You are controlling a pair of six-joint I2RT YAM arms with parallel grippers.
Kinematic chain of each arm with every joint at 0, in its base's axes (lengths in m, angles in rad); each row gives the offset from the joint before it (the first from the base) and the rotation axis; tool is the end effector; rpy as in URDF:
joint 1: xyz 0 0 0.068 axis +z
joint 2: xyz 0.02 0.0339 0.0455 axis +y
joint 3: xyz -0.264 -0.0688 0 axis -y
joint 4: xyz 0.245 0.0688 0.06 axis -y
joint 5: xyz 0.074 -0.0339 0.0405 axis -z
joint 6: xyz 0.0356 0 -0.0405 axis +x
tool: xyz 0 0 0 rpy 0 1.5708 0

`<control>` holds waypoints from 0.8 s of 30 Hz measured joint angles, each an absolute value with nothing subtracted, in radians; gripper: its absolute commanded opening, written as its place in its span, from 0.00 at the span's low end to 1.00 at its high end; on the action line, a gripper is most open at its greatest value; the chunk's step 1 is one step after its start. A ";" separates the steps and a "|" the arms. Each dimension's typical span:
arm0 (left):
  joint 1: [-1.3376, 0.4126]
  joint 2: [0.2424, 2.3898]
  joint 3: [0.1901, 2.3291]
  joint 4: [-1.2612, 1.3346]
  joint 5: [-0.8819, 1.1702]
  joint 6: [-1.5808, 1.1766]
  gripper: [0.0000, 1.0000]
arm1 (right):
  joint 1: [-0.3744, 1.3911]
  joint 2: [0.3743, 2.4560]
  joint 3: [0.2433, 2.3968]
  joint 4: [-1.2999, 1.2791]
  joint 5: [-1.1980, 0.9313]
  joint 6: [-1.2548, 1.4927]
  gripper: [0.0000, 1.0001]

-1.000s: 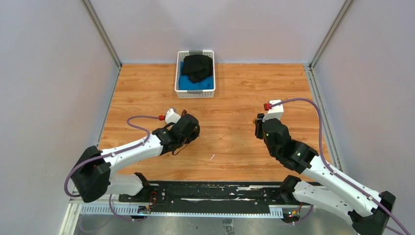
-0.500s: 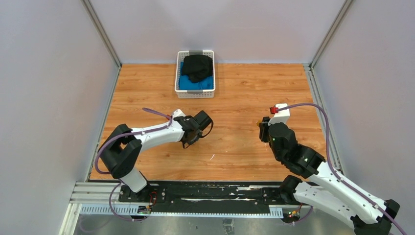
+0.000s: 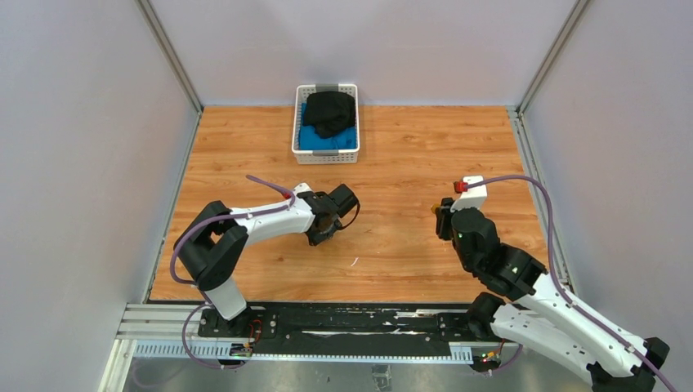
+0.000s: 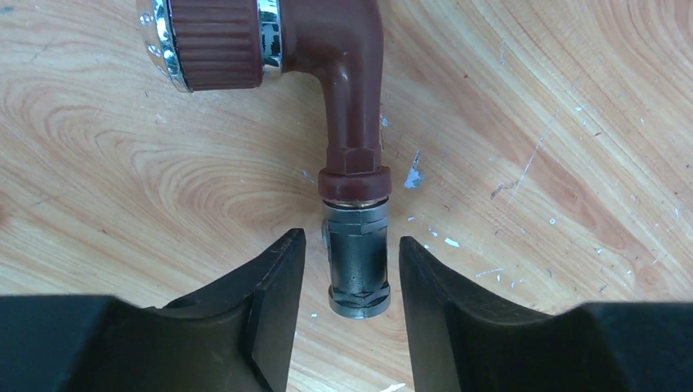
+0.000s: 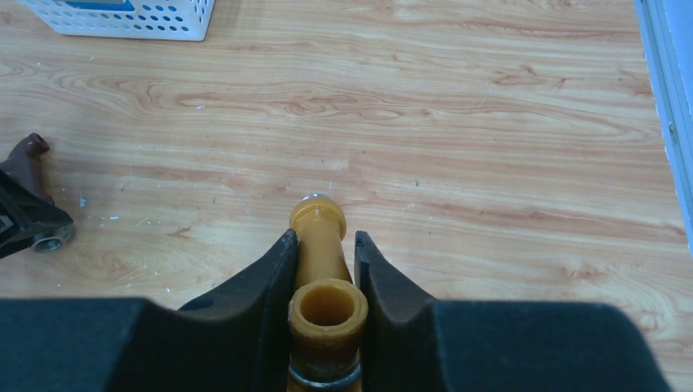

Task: Install the water faucets
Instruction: Place the water faucet at the center of the board, then pick up the water faucet from the center of the board.

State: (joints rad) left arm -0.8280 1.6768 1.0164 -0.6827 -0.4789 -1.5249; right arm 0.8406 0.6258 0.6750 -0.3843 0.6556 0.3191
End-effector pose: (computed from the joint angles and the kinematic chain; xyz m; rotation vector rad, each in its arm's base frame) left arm 0.2164 -0.2114 0.1702 -0.9613 2.4324 -0.0308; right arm 0.1124 0.0930 0.3065 -0.0434 1.8381 0.1875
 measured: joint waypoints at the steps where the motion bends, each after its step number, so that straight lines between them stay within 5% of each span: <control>1: -0.828 1.677 1.018 -0.683 -0.479 -1.523 0.58 | 0.840 0.624 0.675 -0.387 0.656 0.319 0.00; 8: -0.826 1.673 1.090 -0.733 -0.462 -1.488 0.71 | 0.839 0.612 0.675 -0.397 0.656 0.326 0.00; 12: -0.799 1.667 1.169 -0.791 -0.404 -1.461 0.64 | 0.839 0.613 0.675 -0.402 0.656 0.329 0.00; 21: -0.673 1.710 1.212 -0.878 -0.197 -1.388 0.75 | 0.839 0.620 0.675 -0.404 0.656 0.340 0.00; 24: -0.677 1.741 1.224 -0.902 -0.178 -1.379 0.72 | 0.839 0.622 0.675 -0.408 0.656 0.341 0.00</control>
State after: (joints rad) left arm -0.6765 1.7409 1.2240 -0.9016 -0.1780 -1.3792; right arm 0.8394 0.6216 0.6746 -0.4084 0.6556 0.3408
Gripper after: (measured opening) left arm 0.747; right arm 0.275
